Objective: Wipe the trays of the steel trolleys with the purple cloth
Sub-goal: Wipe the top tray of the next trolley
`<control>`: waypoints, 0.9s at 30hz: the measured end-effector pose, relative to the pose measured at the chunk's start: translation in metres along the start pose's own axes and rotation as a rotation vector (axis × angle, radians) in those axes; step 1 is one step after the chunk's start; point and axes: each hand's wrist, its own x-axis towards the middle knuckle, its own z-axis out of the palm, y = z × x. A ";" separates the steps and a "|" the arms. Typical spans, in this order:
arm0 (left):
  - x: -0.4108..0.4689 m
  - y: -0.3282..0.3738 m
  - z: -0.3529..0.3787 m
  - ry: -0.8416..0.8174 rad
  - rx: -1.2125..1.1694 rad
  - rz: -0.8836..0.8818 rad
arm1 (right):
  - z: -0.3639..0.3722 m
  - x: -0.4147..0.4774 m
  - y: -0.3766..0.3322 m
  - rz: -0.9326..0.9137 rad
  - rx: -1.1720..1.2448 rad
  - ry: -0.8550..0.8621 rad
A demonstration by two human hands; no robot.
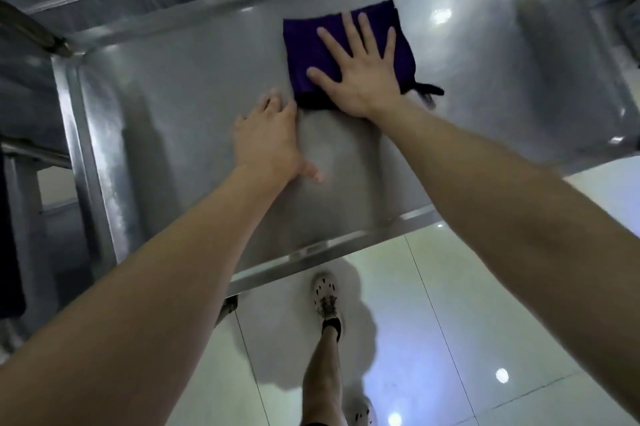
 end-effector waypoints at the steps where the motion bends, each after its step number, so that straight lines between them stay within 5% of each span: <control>1: -0.002 0.002 -0.001 -0.006 -0.004 0.000 | 0.006 -0.024 0.001 -0.006 -0.012 0.002; 9: -0.017 0.005 0.019 0.245 0.082 -0.001 | 0.059 -0.184 0.002 -0.035 -0.035 0.033; 14: -0.037 0.004 0.044 0.356 0.148 0.286 | 0.059 -0.207 -0.002 -0.036 -0.005 -0.047; 18: -0.053 0.003 0.059 0.462 0.089 0.328 | 0.045 -0.214 0.000 -0.076 0.100 -0.120; 27: -0.139 0.033 0.066 0.583 0.112 0.321 | 0.005 -0.290 -0.017 -0.188 0.333 0.219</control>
